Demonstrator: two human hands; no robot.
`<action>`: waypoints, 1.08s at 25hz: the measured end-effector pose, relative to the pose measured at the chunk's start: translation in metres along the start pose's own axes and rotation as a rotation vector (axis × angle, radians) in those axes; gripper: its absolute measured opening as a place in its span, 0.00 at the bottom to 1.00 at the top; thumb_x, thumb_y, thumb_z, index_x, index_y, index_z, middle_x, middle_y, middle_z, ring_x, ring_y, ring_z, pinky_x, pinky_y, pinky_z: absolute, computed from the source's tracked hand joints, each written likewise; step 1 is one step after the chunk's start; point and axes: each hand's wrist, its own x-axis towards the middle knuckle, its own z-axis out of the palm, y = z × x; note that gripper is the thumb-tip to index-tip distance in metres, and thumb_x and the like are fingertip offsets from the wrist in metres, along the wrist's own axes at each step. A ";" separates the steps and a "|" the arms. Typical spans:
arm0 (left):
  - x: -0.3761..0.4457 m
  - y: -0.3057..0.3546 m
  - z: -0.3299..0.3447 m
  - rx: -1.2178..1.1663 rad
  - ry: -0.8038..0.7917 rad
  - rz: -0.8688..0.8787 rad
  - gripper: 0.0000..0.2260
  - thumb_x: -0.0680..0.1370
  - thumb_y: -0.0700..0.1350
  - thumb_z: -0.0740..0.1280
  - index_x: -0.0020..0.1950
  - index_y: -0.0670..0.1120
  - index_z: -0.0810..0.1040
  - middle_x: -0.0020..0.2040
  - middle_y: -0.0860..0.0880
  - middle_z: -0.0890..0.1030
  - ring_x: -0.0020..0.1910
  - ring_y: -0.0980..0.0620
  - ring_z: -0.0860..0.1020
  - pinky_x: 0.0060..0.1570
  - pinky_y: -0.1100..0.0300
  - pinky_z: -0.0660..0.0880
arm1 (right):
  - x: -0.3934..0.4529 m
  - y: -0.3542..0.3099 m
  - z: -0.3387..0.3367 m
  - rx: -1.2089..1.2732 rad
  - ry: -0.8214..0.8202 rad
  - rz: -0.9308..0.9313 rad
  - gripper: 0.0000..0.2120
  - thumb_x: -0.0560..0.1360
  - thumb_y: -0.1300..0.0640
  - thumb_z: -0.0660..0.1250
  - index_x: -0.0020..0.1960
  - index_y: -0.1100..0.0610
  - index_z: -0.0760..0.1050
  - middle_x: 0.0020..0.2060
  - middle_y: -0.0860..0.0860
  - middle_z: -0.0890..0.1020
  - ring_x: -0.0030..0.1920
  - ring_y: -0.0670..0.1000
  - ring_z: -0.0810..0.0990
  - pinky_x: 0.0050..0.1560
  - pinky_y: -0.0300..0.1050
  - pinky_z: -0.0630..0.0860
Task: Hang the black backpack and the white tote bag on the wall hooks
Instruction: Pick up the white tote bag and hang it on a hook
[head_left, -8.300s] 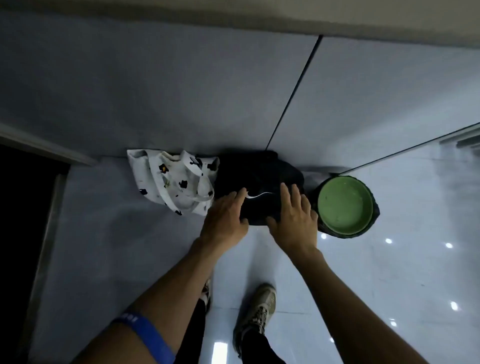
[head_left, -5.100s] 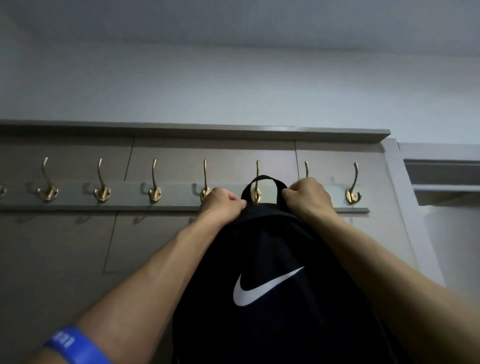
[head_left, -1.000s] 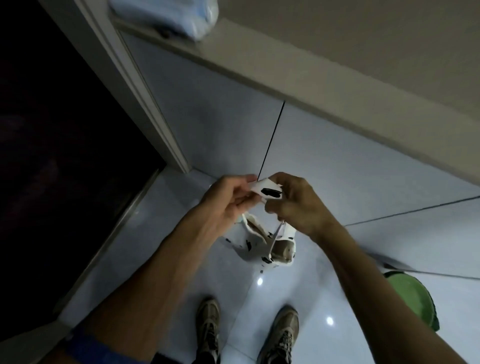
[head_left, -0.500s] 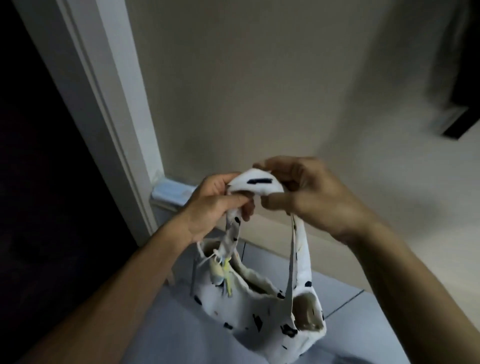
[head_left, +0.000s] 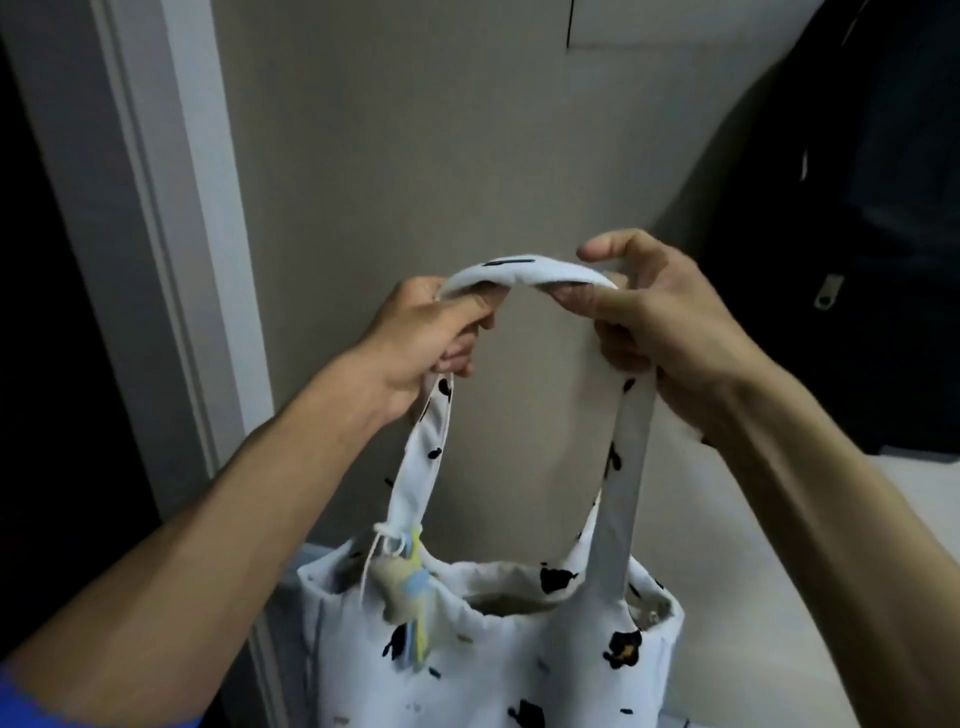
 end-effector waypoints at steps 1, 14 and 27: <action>0.007 0.015 -0.006 -0.065 0.005 -0.008 0.17 0.77 0.49 0.67 0.30 0.47 0.71 0.17 0.55 0.62 0.15 0.58 0.58 0.22 0.65 0.64 | 0.005 -0.010 -0.006 -0.075 -0.075 -0.012 0.19 0.68 0.61 0.77 0.55 0.56 0.74 0.29 0.51 0.71 0.25 0.47 0.66 0.23 0.41 0.59; 0.086 0.147 -0.022 -0.107 -0.120 0.251 0.13 0.81 0.51 0.61 0.55 0.44 0.80 0.26 0.54 0.66 0.20 0.58 0.61 0.23 0.64 0.67 | 0.079 -0.136 -0.039 -0.060 0.187 -0.138 0.12 0.80 0.53 0.64 0.58 0.60 0.75 0.28 0.49 0.79 0.21 0.48 0.65 0.20 0.37 0.61; 0.232 0.244 -0.027 0.023 0.310 0.440 0.16 0.81 0.54 0.60 0.52 0.45 0.82 0.27 0.51 0.65 0.22 0.55 0.61 0.25 0.63 0.64 | 0.225 -0.224 -0.072 0.138 0.055 -0.272 0.02 0.78 0.61 0.63 0.48 0.55 0.73 0.39 0.52 0.77 0.33 0.47 0.71 0.31 0.40 0.70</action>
